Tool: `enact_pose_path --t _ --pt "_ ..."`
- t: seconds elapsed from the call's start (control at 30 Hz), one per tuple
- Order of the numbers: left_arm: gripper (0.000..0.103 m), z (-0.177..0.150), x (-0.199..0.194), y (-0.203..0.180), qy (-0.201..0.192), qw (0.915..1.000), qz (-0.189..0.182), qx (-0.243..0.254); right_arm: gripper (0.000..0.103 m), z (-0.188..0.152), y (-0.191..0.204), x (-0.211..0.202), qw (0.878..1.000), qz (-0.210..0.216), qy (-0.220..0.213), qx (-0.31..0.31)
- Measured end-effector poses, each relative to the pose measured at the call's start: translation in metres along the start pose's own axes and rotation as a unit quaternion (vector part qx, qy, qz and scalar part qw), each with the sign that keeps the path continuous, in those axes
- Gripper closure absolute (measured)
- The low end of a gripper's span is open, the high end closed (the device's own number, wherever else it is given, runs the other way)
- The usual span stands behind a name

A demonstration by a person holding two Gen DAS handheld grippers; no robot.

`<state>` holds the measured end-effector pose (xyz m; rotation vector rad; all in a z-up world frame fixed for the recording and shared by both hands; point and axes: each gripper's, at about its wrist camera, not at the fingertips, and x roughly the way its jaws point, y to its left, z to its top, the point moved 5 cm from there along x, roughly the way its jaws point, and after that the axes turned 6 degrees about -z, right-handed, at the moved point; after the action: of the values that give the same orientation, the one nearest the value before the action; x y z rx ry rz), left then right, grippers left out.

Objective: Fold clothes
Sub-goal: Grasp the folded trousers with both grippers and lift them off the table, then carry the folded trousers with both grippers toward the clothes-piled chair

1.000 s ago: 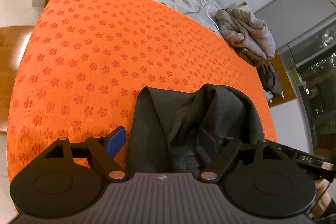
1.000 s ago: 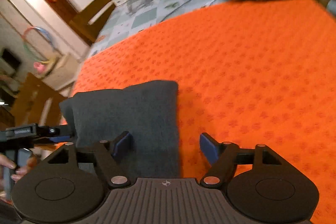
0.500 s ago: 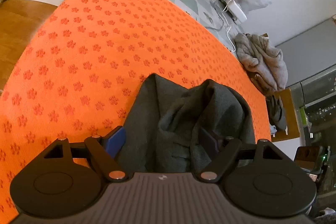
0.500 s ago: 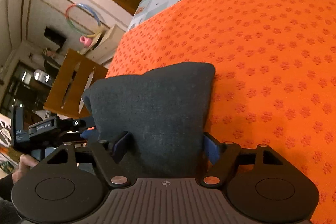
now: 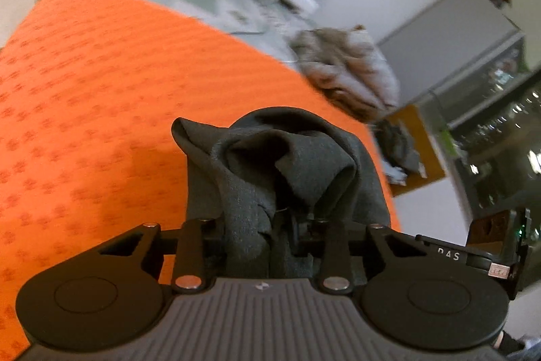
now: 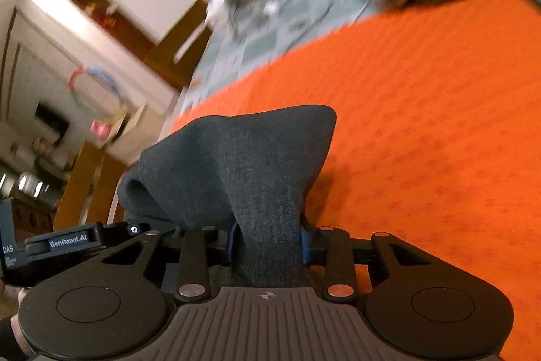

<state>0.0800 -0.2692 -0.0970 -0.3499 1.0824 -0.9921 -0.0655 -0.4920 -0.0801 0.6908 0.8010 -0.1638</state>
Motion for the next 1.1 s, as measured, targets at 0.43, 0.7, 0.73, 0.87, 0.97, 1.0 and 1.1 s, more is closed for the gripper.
enact_pose_path --t 0.43,0.7,0.73,0.87,0.97,1.0,1.1 --pt "0.066 -0.028 0.118 -0.219 0.074 0.9825 -0.11 0.131 0.066 0.018 -0.149 -0.193 0.983 -0.11 -0.12 0.087" --pt "0.067 -0.091 0.232 -0.358 0.074 0.979 -0.149 0.118 0.066 0.044 -0.287 -0.292 0.974 -0.158 -0.14 0.079" --pt "0.067 -0.099 0.247 -0.374 0.075 0.9787 -0.155 0.112 0.066 0.048 -0.303 -0.305 0.973 -0.167 -0.14 0.074" --pt "0.067 -0.126 0.303 -0.442 0.081 0.9752 -0.175 0.107 0.066 0.064 -0.37 -0.354 0.969 -0.185 -0.144 0.079" --pt "0.067 -0.136 0.341 -0.489 0.09 0.9705 -0.188 0.121 0.066 0.079 -0.415 -0.38 0.965 -0.193 -0.155 0.087" --pt "0.067 -0.138 0.354 -0.502 0.092 0.9694 -0.191 0.124 0.066 0.084 -0.426 -0.384 0.964 -0.194 -0.157 0.091" --pt "0.067 -0.135 0.399 -0.537 0.096 0.9677 -0.192 0.133 0.066 0.106 -0.465 -0.394 0.963 -0.194 -0.161 0.098"
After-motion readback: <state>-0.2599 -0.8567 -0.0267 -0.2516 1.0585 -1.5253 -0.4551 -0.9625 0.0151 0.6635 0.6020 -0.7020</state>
